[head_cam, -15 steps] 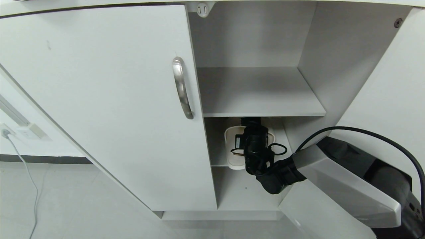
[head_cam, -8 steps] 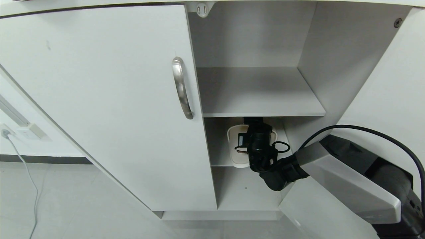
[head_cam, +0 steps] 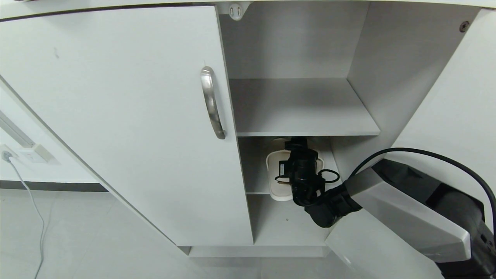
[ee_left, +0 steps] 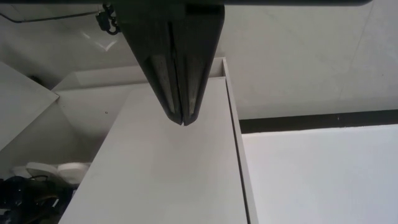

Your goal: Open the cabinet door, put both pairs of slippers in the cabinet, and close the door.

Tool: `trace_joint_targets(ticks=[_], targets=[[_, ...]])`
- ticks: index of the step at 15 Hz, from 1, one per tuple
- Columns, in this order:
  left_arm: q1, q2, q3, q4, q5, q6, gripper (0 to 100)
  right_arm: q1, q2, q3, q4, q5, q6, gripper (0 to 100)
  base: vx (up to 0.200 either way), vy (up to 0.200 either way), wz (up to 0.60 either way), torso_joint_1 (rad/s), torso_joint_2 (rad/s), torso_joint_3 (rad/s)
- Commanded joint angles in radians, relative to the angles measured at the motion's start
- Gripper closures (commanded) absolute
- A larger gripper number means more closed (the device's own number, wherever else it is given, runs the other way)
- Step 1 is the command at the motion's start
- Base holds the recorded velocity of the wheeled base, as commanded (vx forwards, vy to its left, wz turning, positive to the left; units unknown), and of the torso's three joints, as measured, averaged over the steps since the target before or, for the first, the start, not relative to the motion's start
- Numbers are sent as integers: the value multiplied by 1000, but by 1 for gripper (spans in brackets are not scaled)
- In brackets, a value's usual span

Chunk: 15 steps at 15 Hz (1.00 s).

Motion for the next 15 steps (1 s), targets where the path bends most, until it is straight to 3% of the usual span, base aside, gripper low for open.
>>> trace_joint_targets(ticks=[1,4,5,11,15], targets=[[-1,0,0,0,-1,0,100,2,-13,12,0,0,1,100,0,0,0,0,0,0],[-1,1,0,0,1,0,100,8,-23,22,4,0,1,100,0,0,0,0,0,0],[1,1,0,0,1,0,100,8,-32,31,4,0,0,0,0,0,0,0,0,0],[1,1,0,0,-1,0,100,34,-156,209,-28,6,4,0,0,0,0,0,0,0],[1,1,0,0,-1,2,100,101,-268,414,-115,3,4,0,0,0,0,0,0,0]])
